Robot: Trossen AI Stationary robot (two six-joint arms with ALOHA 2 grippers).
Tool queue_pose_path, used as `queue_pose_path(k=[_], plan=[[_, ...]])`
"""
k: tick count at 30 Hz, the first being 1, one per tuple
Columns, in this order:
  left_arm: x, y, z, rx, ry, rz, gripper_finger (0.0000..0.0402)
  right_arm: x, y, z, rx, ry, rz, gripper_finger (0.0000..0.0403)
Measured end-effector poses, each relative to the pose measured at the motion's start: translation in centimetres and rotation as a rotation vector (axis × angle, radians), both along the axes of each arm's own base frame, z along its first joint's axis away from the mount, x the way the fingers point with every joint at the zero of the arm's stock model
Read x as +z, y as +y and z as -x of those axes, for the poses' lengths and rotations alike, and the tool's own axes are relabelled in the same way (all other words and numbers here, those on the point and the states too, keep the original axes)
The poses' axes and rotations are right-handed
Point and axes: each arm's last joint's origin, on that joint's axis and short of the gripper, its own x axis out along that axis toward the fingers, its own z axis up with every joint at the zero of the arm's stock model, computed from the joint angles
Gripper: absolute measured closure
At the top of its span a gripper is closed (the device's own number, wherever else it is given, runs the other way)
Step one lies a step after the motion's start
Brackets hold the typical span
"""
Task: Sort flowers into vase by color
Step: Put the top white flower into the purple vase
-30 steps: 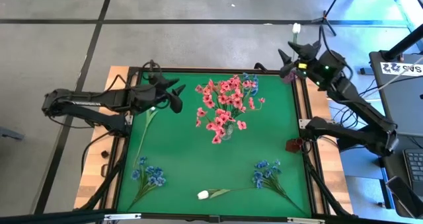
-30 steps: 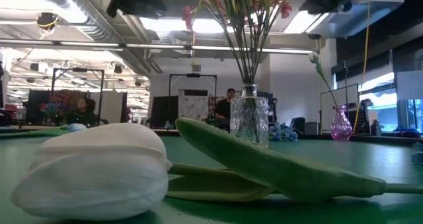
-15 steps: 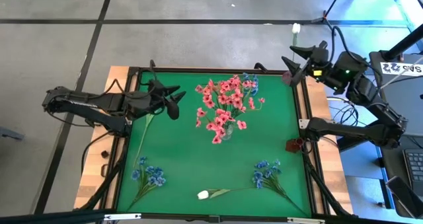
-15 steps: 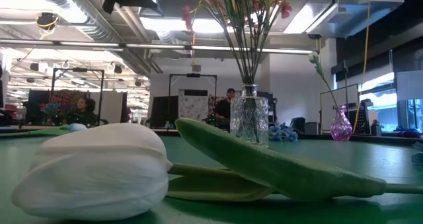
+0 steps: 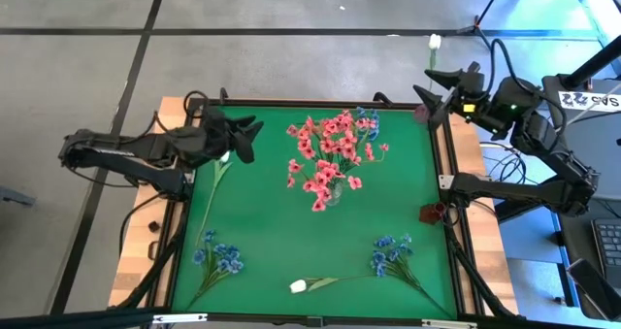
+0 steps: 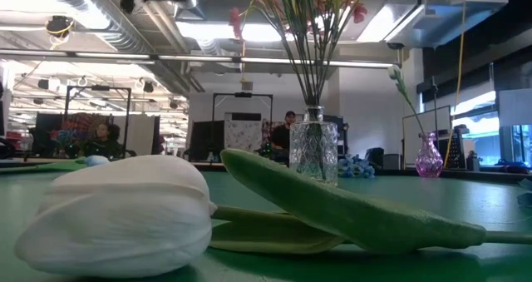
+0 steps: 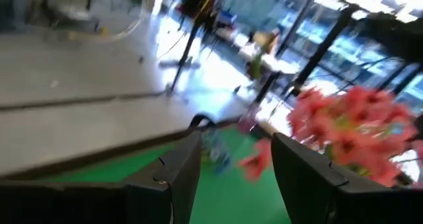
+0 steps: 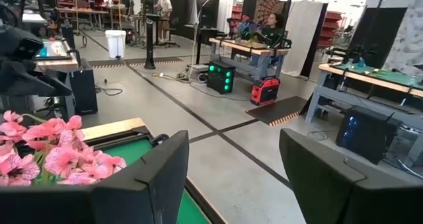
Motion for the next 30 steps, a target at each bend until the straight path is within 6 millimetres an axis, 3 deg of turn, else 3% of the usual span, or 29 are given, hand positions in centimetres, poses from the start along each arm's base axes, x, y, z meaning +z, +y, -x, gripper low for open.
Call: queue_pose_path(k=[5, 9, 17, 24, 30], plan=[[-2.7, 0.9, 2.6, 0.205, 0.118, 0.19, 0.0224, 0.0, 0.0, 0.0, 0.0, 0.0, 0.0, 0.0166], [-4.6, 1.4, 4.2, 0.4, 0.1, 0.381, 0.0224, 0.0, -0.1, 0.0, -0.016, 0.006, 0.004, 0.0166], [-6.9, 1.5, 3.4, 0.417, 0.192, 0.416, 0.0224, -0.3, -0.6, -0.8, -0.041, 0.031, -0.006, 0.0166], [-11.4, 3.3, 3.5, 0.477, 0.39, 0.721, 0.0224, -0.5, -0.9, -1.6, -0.041, 0.04, -0.01, 0.0166], [-13.4, 5.6, 2.9, 0.501, 0.576, 0.85, 0.0223, -0.8, -1.6, -2.8, -0.041, 0.054, -0.023, 0.0166]])
